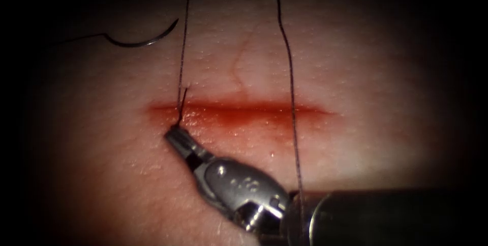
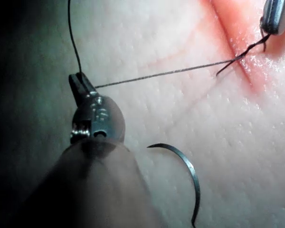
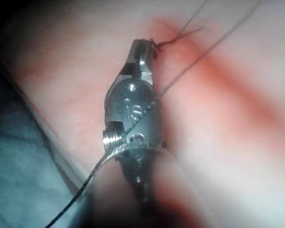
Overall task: Wound Closure
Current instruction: Pull the right gripper down and the left gripper up to tension the knot
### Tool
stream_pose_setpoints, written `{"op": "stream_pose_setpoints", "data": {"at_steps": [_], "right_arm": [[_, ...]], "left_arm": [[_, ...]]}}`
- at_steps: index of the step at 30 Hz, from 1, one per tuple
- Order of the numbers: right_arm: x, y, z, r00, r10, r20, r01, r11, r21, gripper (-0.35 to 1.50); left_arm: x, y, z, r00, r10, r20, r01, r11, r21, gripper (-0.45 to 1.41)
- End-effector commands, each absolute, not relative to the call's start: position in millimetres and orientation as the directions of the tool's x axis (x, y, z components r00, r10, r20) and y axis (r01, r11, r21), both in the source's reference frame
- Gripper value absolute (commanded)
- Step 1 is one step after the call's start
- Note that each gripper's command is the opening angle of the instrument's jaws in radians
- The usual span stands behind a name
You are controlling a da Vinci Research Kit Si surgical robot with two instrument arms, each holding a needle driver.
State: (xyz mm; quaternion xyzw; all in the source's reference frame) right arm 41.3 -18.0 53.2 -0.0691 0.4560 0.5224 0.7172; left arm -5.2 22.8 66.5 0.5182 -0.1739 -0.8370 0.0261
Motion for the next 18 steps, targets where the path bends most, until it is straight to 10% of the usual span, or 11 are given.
{"op": "stream_pose_setpoints", "data": {"at_steps": [1,18], "right_arm": [[41.8,-18.2,54.1,0.054,0.682,-0.729,-0.811,0.456,0.367,-0.35],[42.4,-19.5,55.1,0.098,0.681,-0.726,-0.810,0.478,0.339,-0.35]], "left_arm": [[-5.9,23.4,67.3,-0.475,-0.246,-0.845,-0.131,-0.930,0.345,-0.45],[-7.9,25.3,70.6,-0.617,-0.342,-0.709,-0.080,-0.869,0.489,-0.45]]}}
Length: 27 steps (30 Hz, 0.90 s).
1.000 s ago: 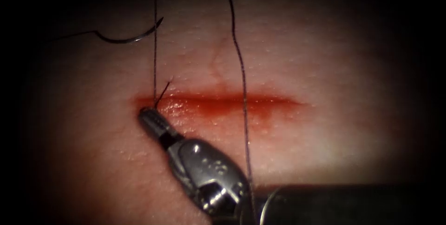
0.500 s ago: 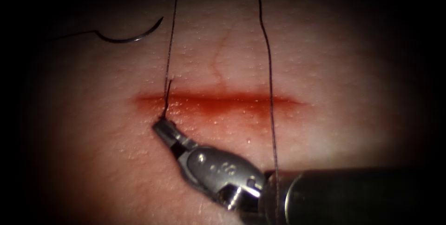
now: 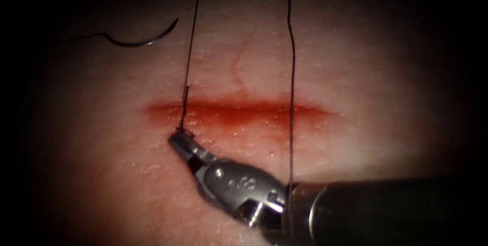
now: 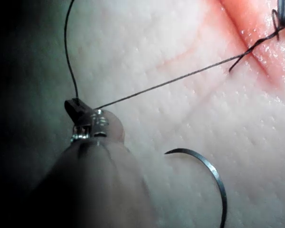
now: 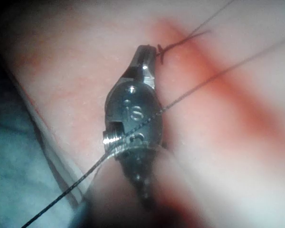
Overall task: Wound Closure
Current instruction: Pull the right gripper down and the left gripper up to tension the knot
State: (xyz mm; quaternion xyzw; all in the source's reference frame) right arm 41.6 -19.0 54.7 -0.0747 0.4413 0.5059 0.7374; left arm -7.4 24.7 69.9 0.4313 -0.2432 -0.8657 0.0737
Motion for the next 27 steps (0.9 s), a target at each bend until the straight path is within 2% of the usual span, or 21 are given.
{"op": "stream_pose_setpoints", "data": {"at_steps": [1,8,15,27], "right_arm": [[42.5,-19.7,55.0,0.098,0.680,-0.726,-0.809,0.480,0.340,-0.35],[43.1,-20.7,54.2,0.099,0.683,-0.724,-0.801,0.486,0.349,-0.35],[43.5,-21.2,53.6,0.098,0.684,-0.722,-0.798,0.488,0.354,-0.35],[43.3,-22.8,52.4,0.107,0.682,-0.724,-0.792,0.498,0.353,-0.35]], "left_arm": [[-8.2,25.4,70.6,-0.618,-0.340,-0.709,-0.082,-0.869,0.489,-0.45],[-10.1,26.1,71.0,-0.660,-0.414,-0.627,-0.024,-0.823,0.568,-0.45],[-13.7,27.7,71.9,-0.730,-0.524,-0.439,0.128,-0.736,0.665,-0.45],[-17.6,29.7,73.1,-0.752,-0.534,-0.386,0.170,-0.723,0.669,-0.45]]}}
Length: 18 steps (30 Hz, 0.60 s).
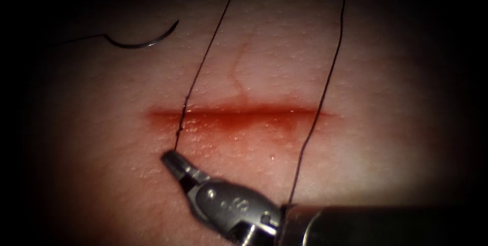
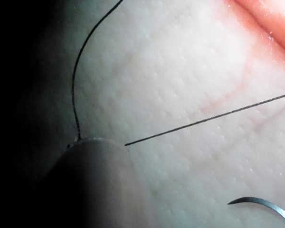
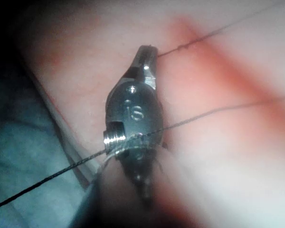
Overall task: Wound Closure
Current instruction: Pull the right gripper down and the left gripper up to tension the knot
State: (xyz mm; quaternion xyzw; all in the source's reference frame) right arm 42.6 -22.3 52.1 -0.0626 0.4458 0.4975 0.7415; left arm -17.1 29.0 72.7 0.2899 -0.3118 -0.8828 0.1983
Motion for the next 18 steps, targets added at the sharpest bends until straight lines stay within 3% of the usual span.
{"op": "stream_pose_setpoints", "data": {"at_steps": [1,18], "right_arm": [[43.3,-22.9,52.3,0.107,0.682,-0.724,-0.792,0.499,0.353,-0.35],[44.4,-26.2,49.6,0.122,0.685,-0.718,-0.780,0.514,0.358,-0.35]], "left_arm": [[-17.7,29.7,73.2,-0.751,-0.535,-0.388,0.169,-0.723,0.670,-0.45],[-20.2,31.2,74.1,-0.752,-0.547,-0.368,0.186,-0.712,0.677,-0.45]]}}
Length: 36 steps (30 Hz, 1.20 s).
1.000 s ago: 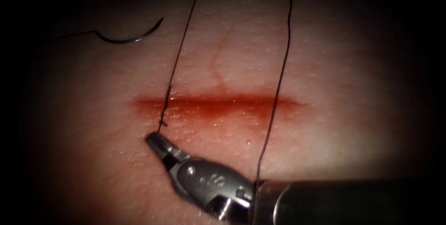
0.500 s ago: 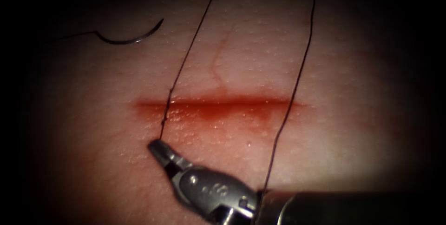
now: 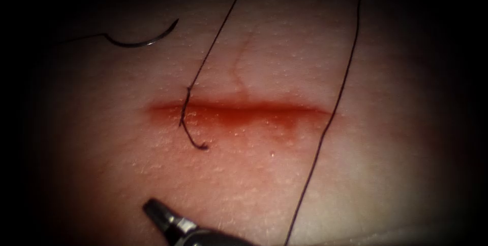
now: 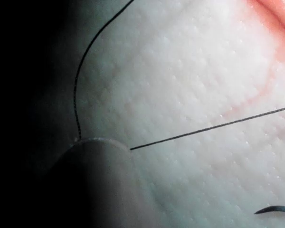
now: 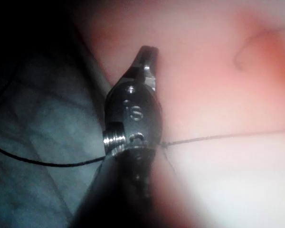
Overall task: Wound Closure
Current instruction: Pull the right gripper down and the left gripper up to tension the knot
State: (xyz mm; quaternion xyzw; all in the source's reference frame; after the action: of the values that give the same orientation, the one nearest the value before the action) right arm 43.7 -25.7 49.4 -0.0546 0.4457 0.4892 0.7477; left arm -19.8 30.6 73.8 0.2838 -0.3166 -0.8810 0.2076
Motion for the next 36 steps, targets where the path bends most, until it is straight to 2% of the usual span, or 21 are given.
{"op": "stream_pose_setpoints", "data": {"at_steps": [1,5,9,17,18,19,20,21,22,23,24,25,27,32,36], "right_arm": [[44.4,-26.3,49.4,0.124,0.688,-0.715,-0.780,0.513,0.358,-0.35],[44.6,-26.0,49.2,0.128,0.675,-0.727,-0.775,0.525,0.351,-0.35],[44.2,-25.1,49.5,0.165,0.576,-0.801,-0.753,0.597,0.275,-0.35],[43.2,-23.8,50.3,0.178,0.554,-0.813,-0.727,0.631,0.271,-0.35],[43.0,-23.4,50.4,0.214,0.520,-0.827,-0.715,0.660,0.230,0.10],[42.9,-23.1,50.4,0.238,0.497,-0.834,-0.704,0.680,0.205,0.19],[42.8,-22.8,50.4,0.255,0.477,-0.841,-0.690,0.699,0.187,0.39],[42.5,-22.0,50.7,0.286,0.432,-0.856,-0.658,0.738,0.153,0.69],[42.1,-21.2,51.3,0.307,0.404,-0.862,-0.643,0.755,0.124,0.91],[42.1,-21.2,51.3,0.307,0.404,-0.862,-0.643,0.755,0.124,0.91],[41.7,-20.5,52.0,0.345,0.358,-0.868,-0.621,0.780,0.075,1.15],[41.6,-20.1,52.3,0.358,0.344,-0.868,-0.613,0.788,0.060,1.25],[41.2,-19.5,52.9,0.386,0.319,-0.866,-0.593,0.804,0.032,1.30],[38.9,-17.6,55.6,0.437,0.273,-0.857,-0.545,0.839,-0.011,1.11],[38.1,-16.9,57.2,0.439,0.262,-0.859,-0.541,0.841,-0.020,1.10]], "left_arm": [[-20.1,31.2,74.1,-0.751,-0.548,-0.369,0.187,-0.712,0.677,-0.45],[-19.4,30.7,73.9,-0.738,-0.560,-0.376,0.191,-0.708,0.679,-0.45],[-18.1,29.9,73.4,-0.718,-0.557,-0.418,0.172,-0.723,0.669,-0.45],[-16.8,29.1,72.9,-0.703,-0.530,-0.473,0.147,-0.760,0.633,-0.45],[-16.5,28.8,72.7,-0.696,-0.532,-0.482,0.149,-0.764,0.628,-0.45],[-16.4,28.5,72.7,-0.694,-0.530,-0.487,0.151,-0.769,0.622,-0.45],[-16.4,28.4,72.6,-0.691,-0.528,-0.494,0.149,-0.772,0.618,-0.45],[-16.3,28.2,72.5,-0.686,-0.527,-0.501,0.148,-0.776,0.613,-0.45],[-16.3,27.9,72.5,-0.681,-0.527,-0.509,0.147,-0.779,0.610,-0.45],[-16.3,27.9,72.5,-0.681,-0.527,-0.509,0.147,-0.779,0.610,-0.45],[-16.4,27.8,72.4,-0.680,-0.527,-0.509,0.152,-0.781,0.606,-0.45],[-16.4,27.6,72.4,-0.677,-0.529,-0.511,0.154,-0.781,0.605,-0.45],[-16.6,27.3,72.4,-0.673,-0.528,-0.518,0.152,-0.784,0.601,-0.45],[-16.7,26.2,72.1,-0.664,-0.535,-0.522,0.163,-0.785,0.598,-0.45],[-16.3,25.8,72.0,-0.659,-0.536,-0.528,0.162,-0.787,0.595,-0.45]]}}
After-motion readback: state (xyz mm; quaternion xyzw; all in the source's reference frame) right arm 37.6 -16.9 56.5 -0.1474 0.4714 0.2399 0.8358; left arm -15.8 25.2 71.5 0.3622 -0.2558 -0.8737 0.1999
